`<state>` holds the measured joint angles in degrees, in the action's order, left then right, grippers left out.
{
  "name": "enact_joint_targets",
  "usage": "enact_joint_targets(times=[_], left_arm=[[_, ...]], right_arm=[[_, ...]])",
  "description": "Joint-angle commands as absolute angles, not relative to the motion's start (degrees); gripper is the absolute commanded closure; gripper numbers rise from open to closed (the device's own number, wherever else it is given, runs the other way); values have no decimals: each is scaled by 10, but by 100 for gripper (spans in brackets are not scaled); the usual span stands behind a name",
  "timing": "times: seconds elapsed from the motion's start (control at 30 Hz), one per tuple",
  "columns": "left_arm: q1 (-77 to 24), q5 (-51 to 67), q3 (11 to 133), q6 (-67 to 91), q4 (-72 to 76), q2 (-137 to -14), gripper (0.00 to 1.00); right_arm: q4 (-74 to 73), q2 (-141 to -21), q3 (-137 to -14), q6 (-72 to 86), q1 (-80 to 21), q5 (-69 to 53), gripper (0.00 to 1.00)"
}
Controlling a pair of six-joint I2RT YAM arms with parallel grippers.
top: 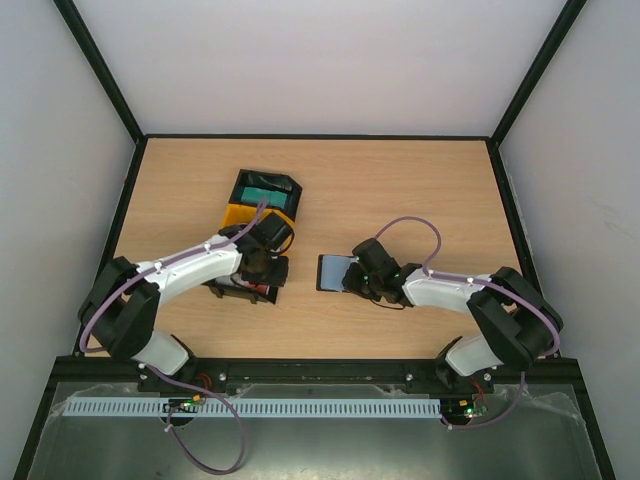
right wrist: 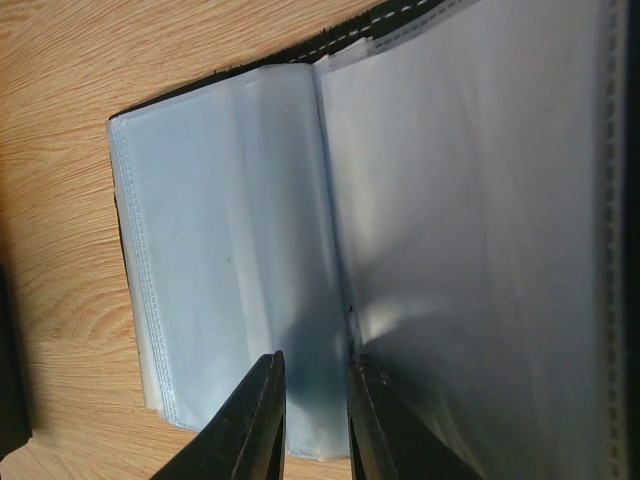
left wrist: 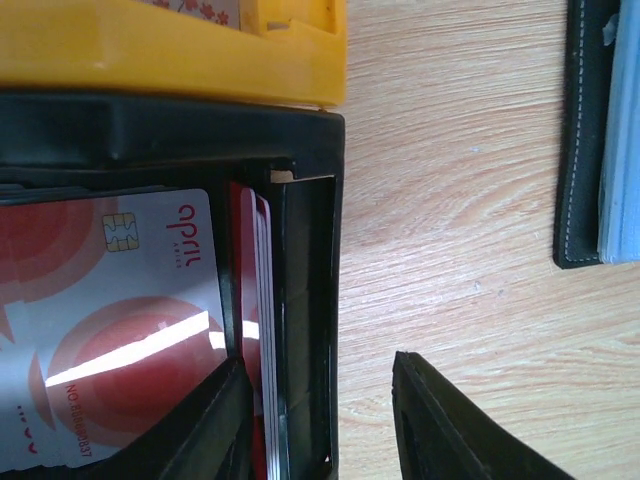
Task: Put the credit cards into the card holder
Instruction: Pick up the credit card from the storage box.
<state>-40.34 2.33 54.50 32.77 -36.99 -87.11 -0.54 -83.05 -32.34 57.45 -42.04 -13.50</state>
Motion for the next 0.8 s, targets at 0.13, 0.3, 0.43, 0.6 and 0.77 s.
enact_joint_targets(times=[0.13, 0.3, 0.43, 0.6, 0.77], left_arm=[[-407, 17, 550, 318, -387, -848, 68], [-407, 1, 548, 320, -386, -852, 62], [-407, -4, 538, 318, -375, -865, 50], [-407, 7, 533, 312, -351, -895, 47], [-407, 15, 534, 307, -347, -907, 51]], right_arm=[[-9, -819, -323, 577, -424, -133, 81], [-13, -814, -331, 575, -423, -131, 81], [-12, -816, -330, 574, -424, -131, 81], [-11, -819, -327, 574, -424, -131, 81], [-13, -816, -327, 575, -424, -129, 81]])
